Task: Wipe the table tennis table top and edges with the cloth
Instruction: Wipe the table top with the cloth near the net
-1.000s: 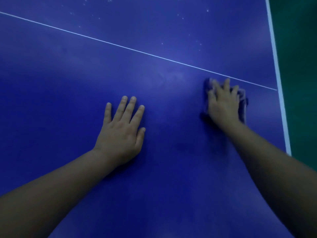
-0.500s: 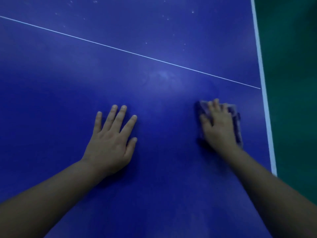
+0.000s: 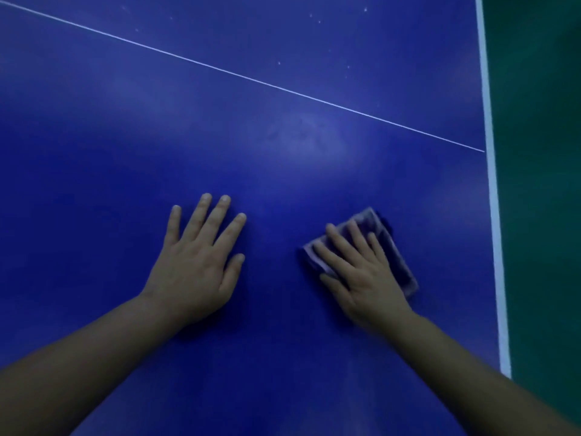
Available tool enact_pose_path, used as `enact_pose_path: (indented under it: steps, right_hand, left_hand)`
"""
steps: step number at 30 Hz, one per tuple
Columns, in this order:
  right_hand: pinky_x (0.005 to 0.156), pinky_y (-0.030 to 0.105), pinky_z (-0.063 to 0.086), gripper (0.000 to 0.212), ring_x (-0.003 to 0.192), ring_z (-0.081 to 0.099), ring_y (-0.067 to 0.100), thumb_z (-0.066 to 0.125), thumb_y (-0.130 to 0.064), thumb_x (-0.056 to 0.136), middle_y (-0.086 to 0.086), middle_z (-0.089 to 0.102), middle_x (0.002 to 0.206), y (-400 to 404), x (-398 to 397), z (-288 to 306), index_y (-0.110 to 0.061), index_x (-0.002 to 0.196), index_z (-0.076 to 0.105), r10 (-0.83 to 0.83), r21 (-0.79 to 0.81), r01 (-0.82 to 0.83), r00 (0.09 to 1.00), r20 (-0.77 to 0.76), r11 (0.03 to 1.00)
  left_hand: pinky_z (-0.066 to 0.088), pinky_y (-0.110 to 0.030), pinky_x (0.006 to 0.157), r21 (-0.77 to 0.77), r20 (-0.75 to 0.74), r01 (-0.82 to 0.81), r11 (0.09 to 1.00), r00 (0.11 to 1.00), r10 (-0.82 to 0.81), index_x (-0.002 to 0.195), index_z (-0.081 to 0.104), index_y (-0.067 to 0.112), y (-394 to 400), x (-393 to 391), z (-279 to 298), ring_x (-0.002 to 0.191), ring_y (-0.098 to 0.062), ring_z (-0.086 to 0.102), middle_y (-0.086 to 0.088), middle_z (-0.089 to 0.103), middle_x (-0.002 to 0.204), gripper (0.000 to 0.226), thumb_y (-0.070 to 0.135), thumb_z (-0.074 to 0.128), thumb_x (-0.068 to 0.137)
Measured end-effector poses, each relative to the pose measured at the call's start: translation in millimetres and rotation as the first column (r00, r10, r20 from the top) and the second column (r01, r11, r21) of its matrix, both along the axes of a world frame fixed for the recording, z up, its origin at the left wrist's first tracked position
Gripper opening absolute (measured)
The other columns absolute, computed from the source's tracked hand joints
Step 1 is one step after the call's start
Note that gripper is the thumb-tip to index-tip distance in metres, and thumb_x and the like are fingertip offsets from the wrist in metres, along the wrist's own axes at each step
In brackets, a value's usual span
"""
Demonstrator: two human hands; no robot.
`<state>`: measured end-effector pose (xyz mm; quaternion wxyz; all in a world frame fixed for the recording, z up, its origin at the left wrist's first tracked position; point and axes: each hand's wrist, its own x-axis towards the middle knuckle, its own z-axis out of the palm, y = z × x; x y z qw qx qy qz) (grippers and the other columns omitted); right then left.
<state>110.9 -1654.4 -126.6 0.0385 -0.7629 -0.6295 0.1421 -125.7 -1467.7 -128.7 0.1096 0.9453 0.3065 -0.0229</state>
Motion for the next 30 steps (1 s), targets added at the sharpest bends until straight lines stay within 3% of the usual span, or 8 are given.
enact_pose_path:
  steps: [3,7,10,15,18,21,24,30]
  right_hand:
    - [0.117,0.059,0.012,0.057,0.150,0.018,0.035,0.028,-0.057,0.100,-0.005,0.023,0.163,-14.6,46.3,-0.2,-0.035,0.153,0.031,-0.178,-0.020,0.180,0.981,0.073,0.984]
    - [0.121,0.058,0.004,0.055,0.153,0.005,0.034,0.032,-0.048,0.104,-0.003,0.014,0.167,60.7,58.7,1.9,-0.033,0.157,0.026,-0.649,0.002,0.651,0.758,0.066,0.759]
    - [0.120,0.058,0.007,0.054,0.152,0.012,0.034,0.030,-0.046,0.104,-0.002,0.019,0.166,80.0,-1.2,-4.1,-0.031,0.156,0.029,-0.491,0.047,0.489,0.868,0.074,0.871]
    - [0.122,0.049,0.005,0.052,0.154,0.007,0.024,0.019,-0.051,0.106,-0.010,0.019,0.165,-60.1,-90.3,-1.7,-0.035,0.153,0.033,-0.079,-0.024,0.080,0.997,0.007,0.997]
    - [0.120,0.050,0.012,0.050,0.153,0.008,0.015,0.017,-0.052,0.106,-0.010,0.028,0.159,-117.6,-58.6,5.2,-0.037,0.148,0.041,-0.123,-0.035,0.121,0.988,-0.091,0.992]
    - [0.121,0.047,0.002,0.047,0.150,0.011,0.012,0.020,-0.049,0.098,-0.009,0.030,0.159,-99.5,-21.6,15.3,-0.042,0.140,0.040,-0.407,-0.085,0.398,0.885,-0.224,0.913]
    - [0.121,0.049,-0.003,0.061,0.153,0.005,0.017,0.017,-0.048,0.094,-0.009,0.025,0.163,-53.5,-33.7,14.2,-0.035,0.148,0.043,-0.550,-0.074,0.545,0.821,-0.155,0.835]
    - [0.120,0.053,0.008,0.051,0.153,0.013,0.029,0.017,-0.046,0.107,-0.008,0.024,0.164,-128.6,-159.2,6.2,-0.033,0.152,0.037,-0.109,-0.048,0.108,0.994,-0.023,0.993]
  left_hand:
    - [0.008,-0.060,0.119,-0.016,-0.003,0.008,1.000,1.000,-0.008,0.152,0.037,0.018,-16.4,-13.7,-2.8,0.152,-0.030,0.011,-0.013,0.022,0.162,0.063,0.048,0.028,0.096]
    - [0.008,-0.059,0.119,-0.029,0.021,-0.015,0.999,1.000,0.016,0.151,0.036,0.018,-31.5,-28.8,-3.9,0.152,-0.030,0.011,-0.015,0.022,0.162,0.062,0.047,0.029,0.097]
    - [0.006,-0.058,0.120,-0.031,0.016,-0.039,0.999,0.999,0.039,0.152,0.034,0.018,-43.9,-39.1,-4.4,0.152,-0.029,0.009,-0.014,0.020,0.162,0.063,0.047,0.028,0.097]
    - [0.006,-0.058,0.120,-0.033,0.001,-0.045,0.998,0.999,0.045,0.152,0.034,0.017,-69.1,-56.2,-2.0,0.152,-0.030,0.009,-0.015,0.019,0.163,0.063,0.047,0.028,0.097]
    - [0.003,-0.056,0.120,-0.043,-0.011,-0.051,0.998,0.999,0.051,0.154,0.031,0.018,-86.0,-67.8,-1.8,0.153,-0.028,0.005,-0.013,0.016,0.163,0.063,0.047,0.027,0.098]
    - [-0.002,-0.054,0.120,-0.068,-0.015,-0.068,0.995,0.998,0.068,0.155,0.027,0.020,-101.4,-73.1,-0.9,0.153,-0.026,-0.001,-0.011,0.011,0.165,0.063,0.048,0.024,0.098]
    - [-0.004,-0.053,0.121,-0.085,-0.010,-0.093,0.992,0.996,0.092,0.156,0.022,0.021,-115.6,-76.4,2.2,0.153,-0.024,-0.006,-0.010,0.006,0.165,0.064,0.049,0.021,0.098]
    - [0.004,-0.057,0.121,-0.081,-0.032,-0.061,0.995,0.998,0.059,0.154,0.028,0.019,-143.7,-93.4,1.3,0.153,-0.027,0.001,-0.013,0.013,0.164,0.063,0.047,0.026,0.098]
